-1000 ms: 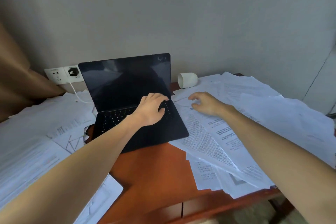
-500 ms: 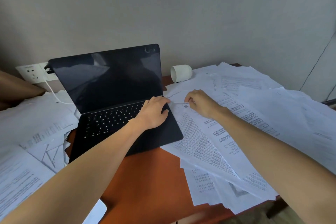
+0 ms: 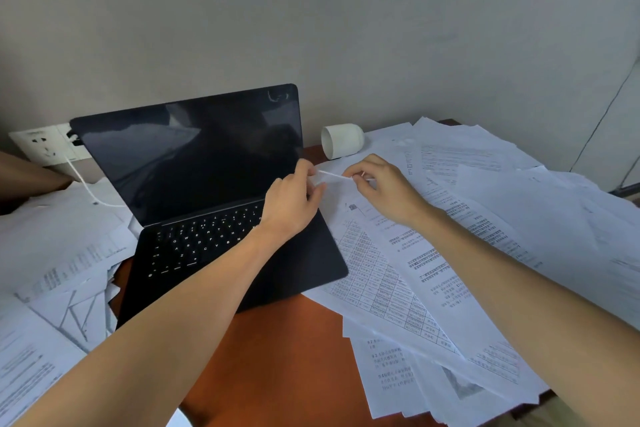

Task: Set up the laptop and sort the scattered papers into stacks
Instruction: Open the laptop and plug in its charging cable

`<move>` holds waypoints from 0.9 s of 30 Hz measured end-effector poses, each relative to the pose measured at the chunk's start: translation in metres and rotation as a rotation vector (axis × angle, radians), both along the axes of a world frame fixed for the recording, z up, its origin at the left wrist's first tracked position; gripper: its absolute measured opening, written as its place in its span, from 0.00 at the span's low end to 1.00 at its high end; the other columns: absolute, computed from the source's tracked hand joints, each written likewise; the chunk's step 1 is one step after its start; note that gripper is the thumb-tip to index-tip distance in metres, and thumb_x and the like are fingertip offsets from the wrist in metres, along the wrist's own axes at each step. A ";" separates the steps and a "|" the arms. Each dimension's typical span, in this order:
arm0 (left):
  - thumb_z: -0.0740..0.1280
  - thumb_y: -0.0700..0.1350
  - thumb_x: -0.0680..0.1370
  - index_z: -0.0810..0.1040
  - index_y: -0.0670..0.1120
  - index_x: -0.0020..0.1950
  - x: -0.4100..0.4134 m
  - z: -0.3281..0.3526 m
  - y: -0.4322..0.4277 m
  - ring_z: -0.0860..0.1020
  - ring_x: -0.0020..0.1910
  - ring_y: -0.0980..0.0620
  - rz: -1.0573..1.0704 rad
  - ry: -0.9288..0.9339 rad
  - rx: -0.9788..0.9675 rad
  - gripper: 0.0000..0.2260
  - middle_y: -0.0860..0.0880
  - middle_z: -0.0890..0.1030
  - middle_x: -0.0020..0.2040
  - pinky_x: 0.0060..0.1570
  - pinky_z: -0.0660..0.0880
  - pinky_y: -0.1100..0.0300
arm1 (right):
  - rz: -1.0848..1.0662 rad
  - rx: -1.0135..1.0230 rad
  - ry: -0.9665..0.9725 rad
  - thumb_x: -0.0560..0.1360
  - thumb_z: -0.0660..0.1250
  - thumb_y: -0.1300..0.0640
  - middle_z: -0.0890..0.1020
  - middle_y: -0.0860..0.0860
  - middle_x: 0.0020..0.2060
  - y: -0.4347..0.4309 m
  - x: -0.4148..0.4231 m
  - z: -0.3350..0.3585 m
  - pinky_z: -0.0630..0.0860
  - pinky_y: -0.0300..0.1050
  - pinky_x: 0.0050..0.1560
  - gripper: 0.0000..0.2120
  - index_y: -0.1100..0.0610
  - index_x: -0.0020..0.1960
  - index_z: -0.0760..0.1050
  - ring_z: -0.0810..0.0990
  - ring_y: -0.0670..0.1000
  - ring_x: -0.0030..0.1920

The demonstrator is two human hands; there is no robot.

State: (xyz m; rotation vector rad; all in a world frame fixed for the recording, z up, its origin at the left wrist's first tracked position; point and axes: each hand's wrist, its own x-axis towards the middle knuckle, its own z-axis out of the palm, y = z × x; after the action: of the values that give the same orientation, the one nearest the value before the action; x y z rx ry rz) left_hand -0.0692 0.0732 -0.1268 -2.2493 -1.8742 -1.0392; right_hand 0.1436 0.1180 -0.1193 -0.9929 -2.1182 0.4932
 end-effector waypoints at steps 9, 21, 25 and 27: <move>0.63 0.45 0.84 0.75 0.51 0.74 0.007 0.003 0.024 0.74 0.69 0.45 -0.034 0.174 -0.322 0.18 0.49 0.77 0.73 0.69 0.68 0.47 | -0.103 -0.296 0.544 0.83 0.61 0.67 0.80 0.57 0.50 0.009 0.001 0.028 0.82 0.41 0.43 0.12 0.62 0.61 0.81 0.78 0.45 0.40; 0.63 0.45 0.84 0.80 0.50 0.65 0.014 -0.008 0.042 0.69 0.65 0.45 -0.072 0.278 -0.303 0.11 0.48 0.73 0.62 0.63 0.62 0.53 | -0.216 -0.502 0.731 0.82 0.61 0.68 0.77 0.57 0.49 0.039 0.002 0.021 0.84 0.47 0.41 0.11 0.65 0.59 0.81 0.80 0.50 0.45; 0.66 0.42 0.84 0.84 0.46 0.59 0.010 -0.011 0.040 0.75 0.59 0.45 -0.104 0.133 -0.178 0.08 0.48 0.78 0.63 0.62 0.71 0.51 | -0.254 -0.386 0.519 0.82 0.61 0.68 0.80 0.58 0.48 0.052 0.005 0.010 0.84 0.46 0.47 0.11 0.60 0.56 0.82 0.81 0.49 0.41; 0.67 0.41 0.83 0.86 0.47 0.56 0.006 -0.009 0.037 0.80 0.55 0.46 -0.136 0.077 -0.119 0.08 0.50 0.83 0.58 0.56 0.75 0.52 | -0.275 -0.310 0.339 0.81 0.61 0.67 0.81 0.55 0.49 0.057 0.007 0.004 0.81 0.46 0.55 0.13 0.57 0.55 0.83 0.82 0.49 0.43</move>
State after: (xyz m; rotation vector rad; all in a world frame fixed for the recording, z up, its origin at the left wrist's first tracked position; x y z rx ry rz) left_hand -0.0631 0.1101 -0.1360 -2.4756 -1.8210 -0.8636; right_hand 0.1508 0.1746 -0.1152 -1.2529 -1.6045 0.8041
